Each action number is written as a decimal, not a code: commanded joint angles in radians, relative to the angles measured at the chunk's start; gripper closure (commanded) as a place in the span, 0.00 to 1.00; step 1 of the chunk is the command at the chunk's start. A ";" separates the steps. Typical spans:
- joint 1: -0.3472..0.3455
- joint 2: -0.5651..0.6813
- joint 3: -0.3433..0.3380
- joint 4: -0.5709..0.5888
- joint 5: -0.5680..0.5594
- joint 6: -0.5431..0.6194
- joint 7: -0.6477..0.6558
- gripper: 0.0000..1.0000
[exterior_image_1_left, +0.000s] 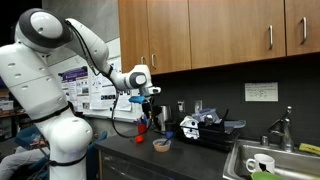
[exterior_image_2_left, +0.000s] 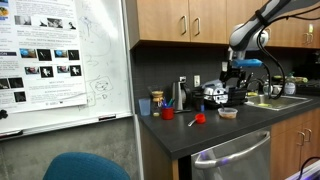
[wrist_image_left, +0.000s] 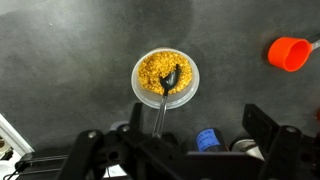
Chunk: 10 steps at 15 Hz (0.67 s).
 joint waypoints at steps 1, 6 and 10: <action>-0.040 0.079 0.012 0.012 -0.050 0.052 0.063 0.00; -0.070 0.153 -0.001 0.008 -0.084 0.100 0.117 0.00; -0.082 0.206 -0.006 0.010 -0.097 0.140 0.157 0.00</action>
